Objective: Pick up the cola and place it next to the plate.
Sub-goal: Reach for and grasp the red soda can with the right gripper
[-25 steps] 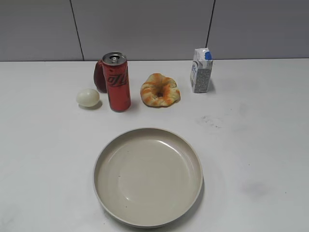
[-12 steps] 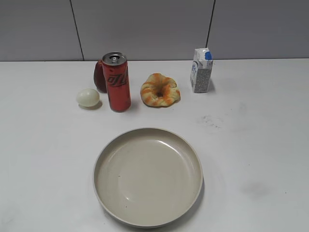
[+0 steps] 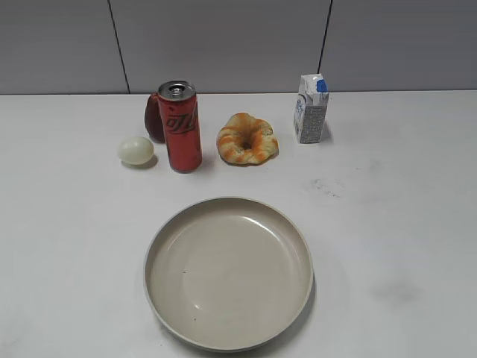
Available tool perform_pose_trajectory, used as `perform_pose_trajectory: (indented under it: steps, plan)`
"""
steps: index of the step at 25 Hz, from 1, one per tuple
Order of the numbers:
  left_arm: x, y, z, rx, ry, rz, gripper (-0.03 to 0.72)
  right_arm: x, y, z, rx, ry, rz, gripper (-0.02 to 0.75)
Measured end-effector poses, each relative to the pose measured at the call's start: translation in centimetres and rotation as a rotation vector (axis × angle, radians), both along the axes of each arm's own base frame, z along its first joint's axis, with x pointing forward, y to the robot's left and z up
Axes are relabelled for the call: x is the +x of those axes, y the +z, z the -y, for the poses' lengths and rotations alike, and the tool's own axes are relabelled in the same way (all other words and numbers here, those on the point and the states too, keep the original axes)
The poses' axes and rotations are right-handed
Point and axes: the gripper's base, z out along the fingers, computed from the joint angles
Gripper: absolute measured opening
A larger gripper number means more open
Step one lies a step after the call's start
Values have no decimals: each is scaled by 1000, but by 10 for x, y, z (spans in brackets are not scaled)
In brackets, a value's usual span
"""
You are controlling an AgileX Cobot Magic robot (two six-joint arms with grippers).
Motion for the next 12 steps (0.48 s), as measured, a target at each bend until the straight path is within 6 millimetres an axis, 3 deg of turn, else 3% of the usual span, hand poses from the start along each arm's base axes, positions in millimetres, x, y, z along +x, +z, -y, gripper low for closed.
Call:
perform_pose_trajectory:
  steps: [3, 6, 12]
  plan:
    - [0, 0, 0, 0, 0, 0, 221, 38, -7, -4, 24, 13, -110, 495]
    - [0, 0, 0, 0, 0, 0, 221, 79, -10, -22, 23, 84, -206, 492]
    - [0, 0, 0, 0, 0, 0, 221, 147, -13, -97, -17, 331, -408, 491]
